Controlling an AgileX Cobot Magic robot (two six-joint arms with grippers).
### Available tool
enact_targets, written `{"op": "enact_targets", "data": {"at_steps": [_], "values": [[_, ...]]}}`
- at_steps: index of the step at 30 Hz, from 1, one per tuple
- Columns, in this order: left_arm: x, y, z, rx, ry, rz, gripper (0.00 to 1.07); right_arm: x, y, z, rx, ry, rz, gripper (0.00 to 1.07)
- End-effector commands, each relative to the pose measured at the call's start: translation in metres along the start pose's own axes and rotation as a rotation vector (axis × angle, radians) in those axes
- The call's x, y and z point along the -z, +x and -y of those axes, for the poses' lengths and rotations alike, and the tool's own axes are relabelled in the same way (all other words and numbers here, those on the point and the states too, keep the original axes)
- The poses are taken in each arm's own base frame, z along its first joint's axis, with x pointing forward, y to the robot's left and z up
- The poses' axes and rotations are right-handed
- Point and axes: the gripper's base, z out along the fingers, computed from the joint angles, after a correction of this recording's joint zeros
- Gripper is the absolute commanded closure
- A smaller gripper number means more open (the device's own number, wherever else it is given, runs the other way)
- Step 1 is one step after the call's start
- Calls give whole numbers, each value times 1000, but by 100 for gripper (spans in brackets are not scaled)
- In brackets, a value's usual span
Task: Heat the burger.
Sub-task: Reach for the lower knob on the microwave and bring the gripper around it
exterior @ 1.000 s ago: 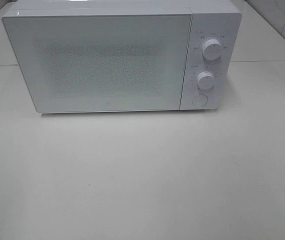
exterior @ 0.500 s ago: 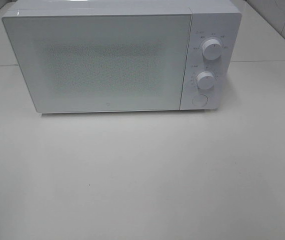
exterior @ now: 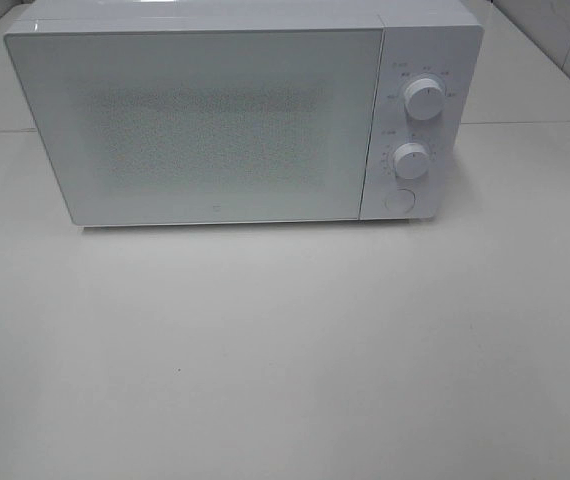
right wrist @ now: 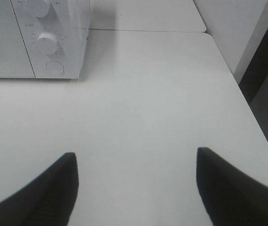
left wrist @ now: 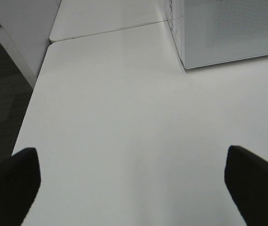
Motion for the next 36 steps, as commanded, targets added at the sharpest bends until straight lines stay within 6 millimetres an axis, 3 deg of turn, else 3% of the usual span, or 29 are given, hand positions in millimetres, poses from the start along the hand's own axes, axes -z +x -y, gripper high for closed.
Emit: {"op": "enact_targets", "data": {"at_steps": [1,16,22,23,30,31,36], "values": [[3,1,0,-4,-11,33,6,2,2,1,-5,8,25,37],[3,1,-1,-7,-17,32,6,1,1,1,-4,8,15,37],[3,1,-1,-7,-17,32,6,0,-29,1,-1,5,90,37],[3,1,-1,-7,-17,32,6,-5,-41,1,2,3,125,37],[3,1,-1,-7,-17,32,6,-25,-68,-1,13,-6,242,32],[3,1,-1,-7,-17,32,6,-35,-77,-2,18,-9,289,31],[3,1,-1,-7,-17,32,6,-61,-84,-6,26,-23,366,31]]}}
